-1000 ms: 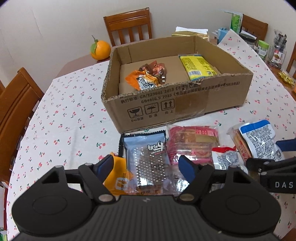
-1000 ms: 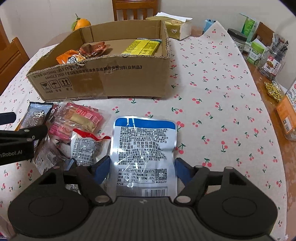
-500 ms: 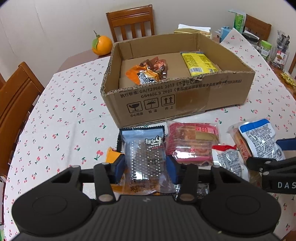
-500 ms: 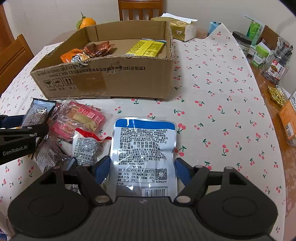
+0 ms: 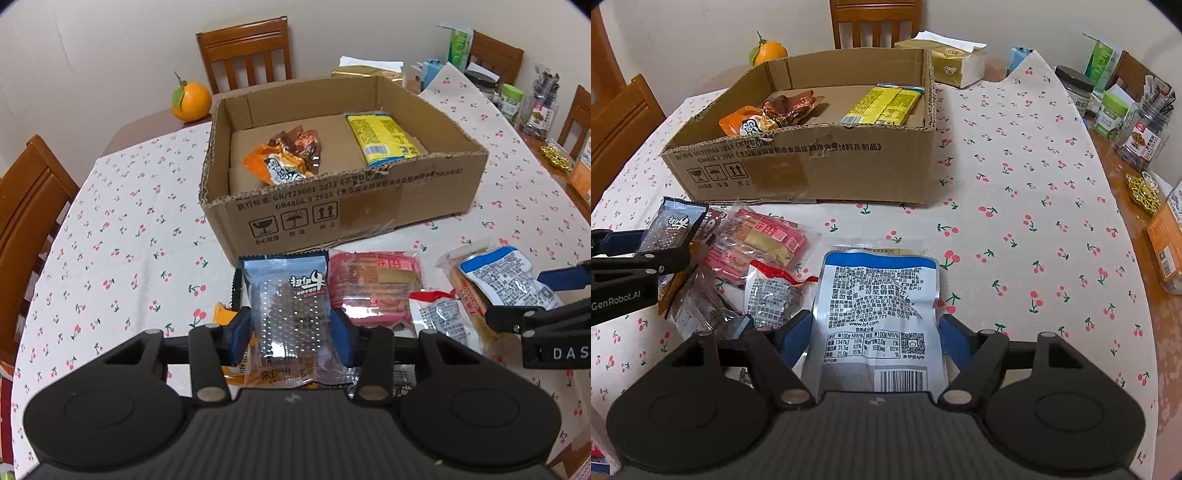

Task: Organize snacks
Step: 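Grasp the white-and-blue pouch with the right gripper while the left gripper grasps the grey foil packet, then carry the white-and-blue pouch into the box and release it with the right gripper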

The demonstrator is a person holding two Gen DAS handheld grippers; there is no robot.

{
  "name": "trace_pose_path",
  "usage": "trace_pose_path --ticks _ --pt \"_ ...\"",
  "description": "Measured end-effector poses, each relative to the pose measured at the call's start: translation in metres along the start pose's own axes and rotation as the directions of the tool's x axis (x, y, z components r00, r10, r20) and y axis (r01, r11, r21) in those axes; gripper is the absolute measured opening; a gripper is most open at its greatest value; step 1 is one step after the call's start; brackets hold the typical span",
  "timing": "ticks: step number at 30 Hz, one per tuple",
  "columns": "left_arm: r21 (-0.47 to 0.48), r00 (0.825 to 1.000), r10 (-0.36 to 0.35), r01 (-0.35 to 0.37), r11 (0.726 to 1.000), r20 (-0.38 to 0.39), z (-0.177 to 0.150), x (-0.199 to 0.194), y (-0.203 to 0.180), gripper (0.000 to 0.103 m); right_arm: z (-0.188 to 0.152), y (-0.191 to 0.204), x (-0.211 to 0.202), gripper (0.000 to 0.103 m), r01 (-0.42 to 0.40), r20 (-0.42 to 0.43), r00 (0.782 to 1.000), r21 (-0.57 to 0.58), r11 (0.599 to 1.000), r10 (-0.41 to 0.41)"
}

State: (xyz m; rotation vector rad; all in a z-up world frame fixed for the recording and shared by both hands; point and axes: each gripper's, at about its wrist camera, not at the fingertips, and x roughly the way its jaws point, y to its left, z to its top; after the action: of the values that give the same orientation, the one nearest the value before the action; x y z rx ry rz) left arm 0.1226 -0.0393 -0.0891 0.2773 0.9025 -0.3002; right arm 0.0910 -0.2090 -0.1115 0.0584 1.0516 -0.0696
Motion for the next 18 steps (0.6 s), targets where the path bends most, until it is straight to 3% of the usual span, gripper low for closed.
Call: trace_pose_path --ticks 9,12,18 --pt "0.032 0.999 -0.038 0.038 0.999 0.000 -0.002 -0.008 0.000 0.045 -0.003 -0.004 0.006 0.080 -0.020 -0.038 0.999 0.006 1.000 0.020" --pt "0.033 0.999 -0.044 0.044 0.998 0.003 -0.003 -0.010 0.000 0.045 -0.004 -0.006 0.009 0.089 -0.012 -0.033 0.999 0.013 1.000 0.013" --pt "0.033 0.998 -0.059 0.059 0.998 -0.003 -0.002 -0.010 0.001 0.045 0.000 -0.009 0.013 0.089 -0.026 -0.022 0.999 0.023 0.999 0.027"
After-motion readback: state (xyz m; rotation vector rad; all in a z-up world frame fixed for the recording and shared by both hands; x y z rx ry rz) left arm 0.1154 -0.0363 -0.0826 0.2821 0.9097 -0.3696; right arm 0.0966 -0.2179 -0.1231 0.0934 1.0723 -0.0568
